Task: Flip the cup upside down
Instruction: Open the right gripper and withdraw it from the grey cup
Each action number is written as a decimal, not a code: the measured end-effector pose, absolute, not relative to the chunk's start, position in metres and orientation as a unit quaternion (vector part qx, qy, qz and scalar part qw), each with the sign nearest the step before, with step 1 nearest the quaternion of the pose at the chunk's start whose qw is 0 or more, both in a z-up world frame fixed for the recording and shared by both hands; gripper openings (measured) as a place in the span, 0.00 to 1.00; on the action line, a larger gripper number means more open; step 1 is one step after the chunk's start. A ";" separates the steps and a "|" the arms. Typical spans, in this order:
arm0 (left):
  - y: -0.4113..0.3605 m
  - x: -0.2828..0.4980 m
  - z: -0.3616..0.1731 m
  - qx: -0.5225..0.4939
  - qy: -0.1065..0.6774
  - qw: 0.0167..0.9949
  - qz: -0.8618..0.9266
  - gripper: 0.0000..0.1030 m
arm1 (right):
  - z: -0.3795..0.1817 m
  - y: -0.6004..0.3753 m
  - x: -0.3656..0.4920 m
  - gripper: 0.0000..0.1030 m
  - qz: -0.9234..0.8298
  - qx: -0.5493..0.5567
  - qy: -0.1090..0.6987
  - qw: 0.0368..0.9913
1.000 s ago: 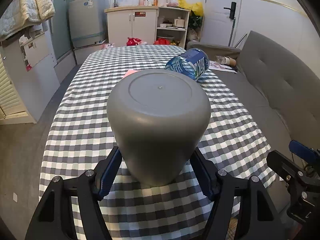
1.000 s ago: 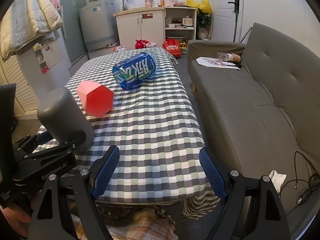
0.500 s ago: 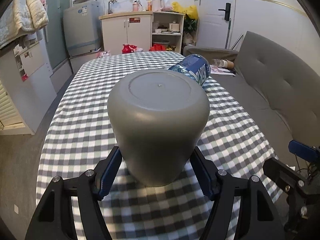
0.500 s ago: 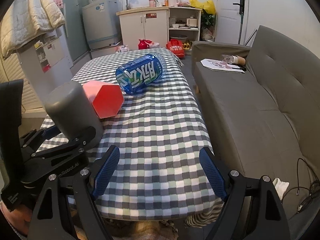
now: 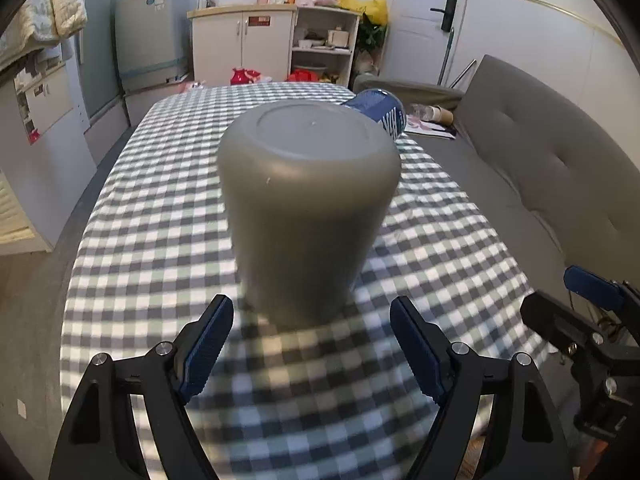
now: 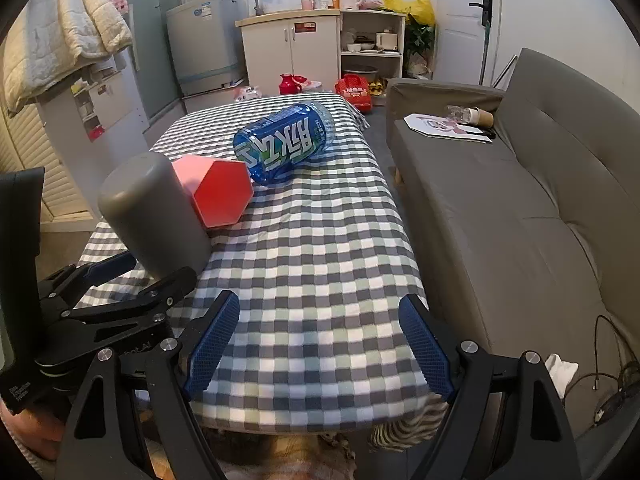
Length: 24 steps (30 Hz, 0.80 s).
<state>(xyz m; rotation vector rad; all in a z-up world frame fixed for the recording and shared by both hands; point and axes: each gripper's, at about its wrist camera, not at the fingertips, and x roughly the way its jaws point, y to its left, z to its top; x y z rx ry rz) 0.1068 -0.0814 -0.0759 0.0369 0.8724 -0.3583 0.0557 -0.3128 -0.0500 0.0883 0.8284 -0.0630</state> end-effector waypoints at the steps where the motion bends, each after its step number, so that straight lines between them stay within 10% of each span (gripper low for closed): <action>1: -0.081 0.103 -0.074 0.017 0.420 0.891 -0.171 0.81 | -0.048 -0.313 0.053 0.80 -0.031 0.043 0.401 0.915; 18: -0.031 0.024 0.018 0.009 0.278 0.956 -0.097 0.81 | 0.009 -0.284 0.009 0.80 0.001 0.011 0.290 0.957; 24: -0.014 0.007 0.023 0.023 0.220 0.973 -0.062 1.00 | 0.004 -0.268 0.001 0.93 0.010 0.000 0.261 0.965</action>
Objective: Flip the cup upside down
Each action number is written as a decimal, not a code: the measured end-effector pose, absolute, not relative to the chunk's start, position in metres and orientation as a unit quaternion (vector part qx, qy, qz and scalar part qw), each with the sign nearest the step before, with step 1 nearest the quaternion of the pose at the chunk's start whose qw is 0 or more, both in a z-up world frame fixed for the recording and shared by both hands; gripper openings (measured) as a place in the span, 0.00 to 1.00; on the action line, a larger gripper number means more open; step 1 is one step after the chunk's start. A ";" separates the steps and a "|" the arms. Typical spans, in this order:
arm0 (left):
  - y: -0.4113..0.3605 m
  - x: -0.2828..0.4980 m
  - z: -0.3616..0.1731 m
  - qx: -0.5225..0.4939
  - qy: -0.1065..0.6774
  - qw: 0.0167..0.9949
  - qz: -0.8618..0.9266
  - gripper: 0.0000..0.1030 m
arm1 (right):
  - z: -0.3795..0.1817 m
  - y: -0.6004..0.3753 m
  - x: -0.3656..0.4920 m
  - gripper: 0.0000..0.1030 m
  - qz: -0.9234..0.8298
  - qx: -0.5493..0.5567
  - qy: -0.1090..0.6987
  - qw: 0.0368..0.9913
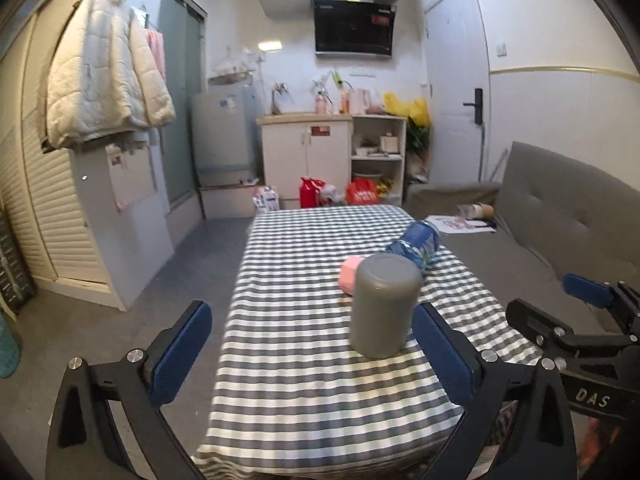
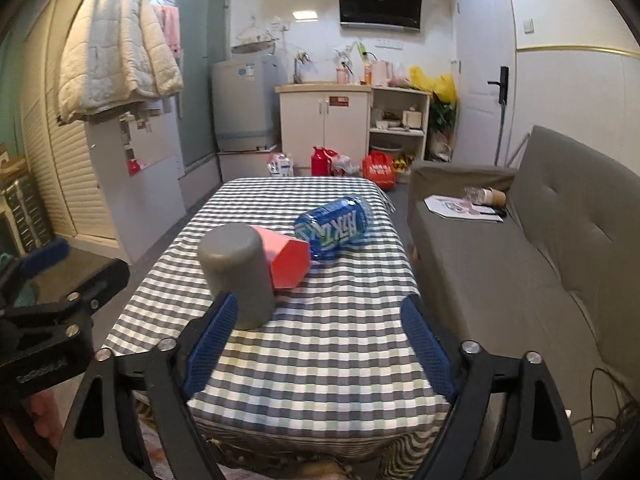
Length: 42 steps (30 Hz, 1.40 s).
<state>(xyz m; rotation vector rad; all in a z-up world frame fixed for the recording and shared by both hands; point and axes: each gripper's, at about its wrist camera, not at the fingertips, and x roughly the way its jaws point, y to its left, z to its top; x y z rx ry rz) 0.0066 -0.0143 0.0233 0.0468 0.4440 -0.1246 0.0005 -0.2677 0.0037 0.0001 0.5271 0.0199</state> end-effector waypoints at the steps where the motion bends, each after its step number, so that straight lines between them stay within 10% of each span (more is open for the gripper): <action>1: -0.012 0.006 0.022 0.019 0.220 0.973 -0.063 1.00 | 0.003 -0.267 -0.002 0.93 0.007 0.001 0.255 0.967; 42: -0.005 -0.005 -0.004 0.016 0.231 0.972 -0.049 1.00 | -0.014 -0.266 -0.014 1.00 -0.005 0.007 0.240 0.971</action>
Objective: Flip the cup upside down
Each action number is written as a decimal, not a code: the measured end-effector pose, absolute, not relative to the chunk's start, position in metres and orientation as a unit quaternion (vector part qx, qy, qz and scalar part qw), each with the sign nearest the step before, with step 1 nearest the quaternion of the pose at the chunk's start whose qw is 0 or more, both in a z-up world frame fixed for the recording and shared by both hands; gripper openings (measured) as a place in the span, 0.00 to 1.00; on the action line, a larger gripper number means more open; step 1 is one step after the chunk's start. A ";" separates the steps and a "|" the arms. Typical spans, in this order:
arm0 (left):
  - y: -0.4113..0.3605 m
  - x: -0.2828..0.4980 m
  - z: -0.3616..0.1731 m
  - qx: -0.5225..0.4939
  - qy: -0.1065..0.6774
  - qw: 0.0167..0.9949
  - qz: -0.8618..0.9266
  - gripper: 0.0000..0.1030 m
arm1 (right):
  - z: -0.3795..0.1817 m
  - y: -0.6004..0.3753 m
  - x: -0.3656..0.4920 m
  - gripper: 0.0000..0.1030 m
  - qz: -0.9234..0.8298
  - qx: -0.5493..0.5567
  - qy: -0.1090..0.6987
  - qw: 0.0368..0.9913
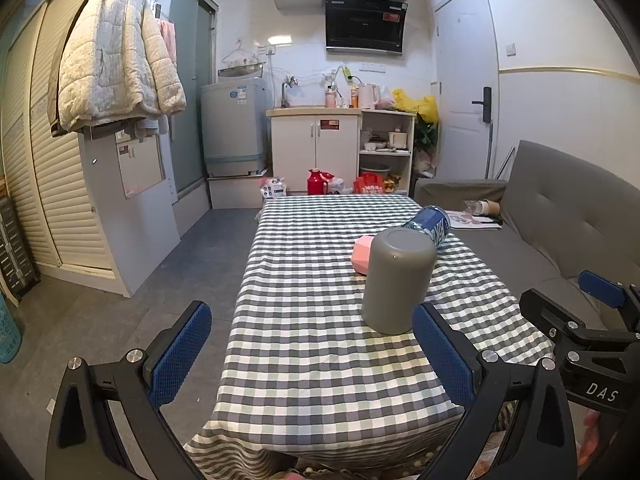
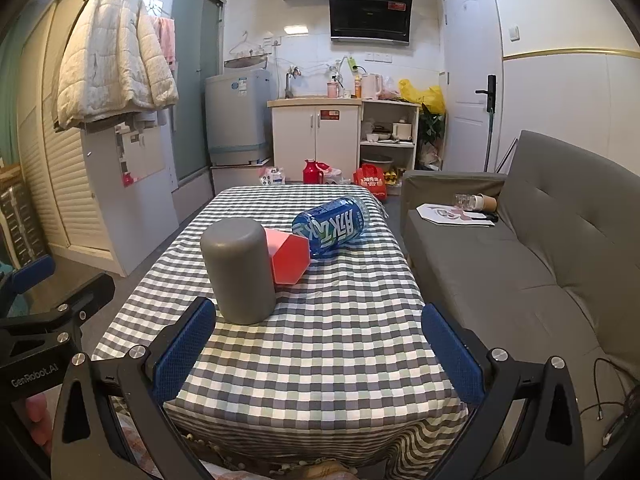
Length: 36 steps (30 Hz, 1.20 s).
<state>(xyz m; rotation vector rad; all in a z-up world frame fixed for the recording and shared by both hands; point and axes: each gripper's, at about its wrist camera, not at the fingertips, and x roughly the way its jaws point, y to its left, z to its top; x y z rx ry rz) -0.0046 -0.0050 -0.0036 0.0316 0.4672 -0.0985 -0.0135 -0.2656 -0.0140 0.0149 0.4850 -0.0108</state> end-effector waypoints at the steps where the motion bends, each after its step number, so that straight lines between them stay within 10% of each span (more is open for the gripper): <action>1: -0.005 -0.005 -0.004 0.015 0.232 0.971 -0.049 1.00 | -0.014 -0.266 -0.014 1.00 -0.005 0.008 0.240 0.971; 36: 0.001 -0.005 -0.002 0.010 0.229 0.973 -0.042 1.00 | -0.016 -0.267 -0.012 1.00 -0.008 0.007 0.243 0.970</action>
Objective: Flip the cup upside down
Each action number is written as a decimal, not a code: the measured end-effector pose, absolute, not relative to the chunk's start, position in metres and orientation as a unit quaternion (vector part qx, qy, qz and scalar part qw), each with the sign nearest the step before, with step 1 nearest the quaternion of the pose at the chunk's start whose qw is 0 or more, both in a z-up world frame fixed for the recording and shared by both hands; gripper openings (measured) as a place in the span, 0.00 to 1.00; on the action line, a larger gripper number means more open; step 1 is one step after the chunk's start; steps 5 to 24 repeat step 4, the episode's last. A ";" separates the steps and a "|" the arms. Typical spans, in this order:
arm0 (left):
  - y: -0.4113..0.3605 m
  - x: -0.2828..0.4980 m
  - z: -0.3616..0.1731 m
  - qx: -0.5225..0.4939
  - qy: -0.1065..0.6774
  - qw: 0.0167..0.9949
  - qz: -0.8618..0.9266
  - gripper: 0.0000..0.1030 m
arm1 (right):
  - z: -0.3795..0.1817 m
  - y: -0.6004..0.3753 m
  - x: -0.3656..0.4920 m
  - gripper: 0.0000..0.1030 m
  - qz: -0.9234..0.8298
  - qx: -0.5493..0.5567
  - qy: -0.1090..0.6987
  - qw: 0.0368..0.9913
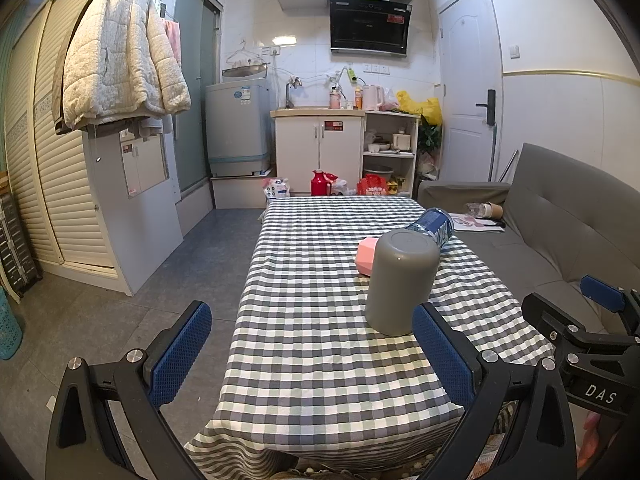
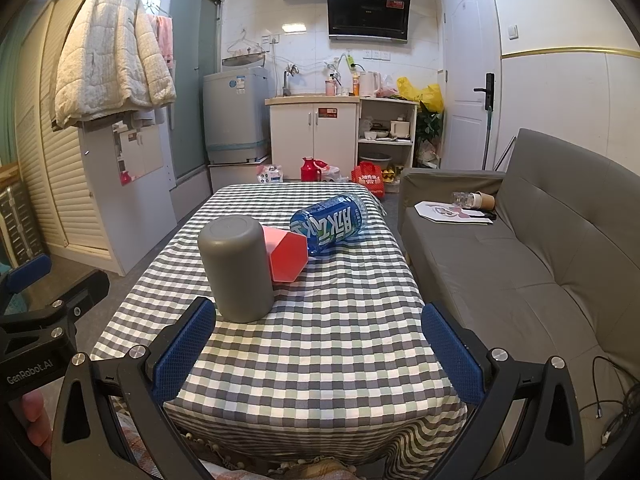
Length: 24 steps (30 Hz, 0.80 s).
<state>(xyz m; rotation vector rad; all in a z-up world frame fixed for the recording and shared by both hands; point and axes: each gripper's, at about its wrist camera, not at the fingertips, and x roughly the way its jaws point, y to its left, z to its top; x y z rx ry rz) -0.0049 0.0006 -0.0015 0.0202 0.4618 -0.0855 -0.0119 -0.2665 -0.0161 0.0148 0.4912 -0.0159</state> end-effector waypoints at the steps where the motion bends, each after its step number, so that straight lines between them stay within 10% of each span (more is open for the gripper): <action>1: 0.001 -0.006 -0.001 0.011 0.227 0.973 -0.041 1.00 | -0.016 -0.266 -0.012 1.00 -0.008 0.007 0.243 0.970; 24: 0.000 -0.005 -0.001 0.014 0.230 0.972 -0.043 1.00 | -0.016 -0.267 -0.012 1.00 -0.008 0.007 0.243 0.970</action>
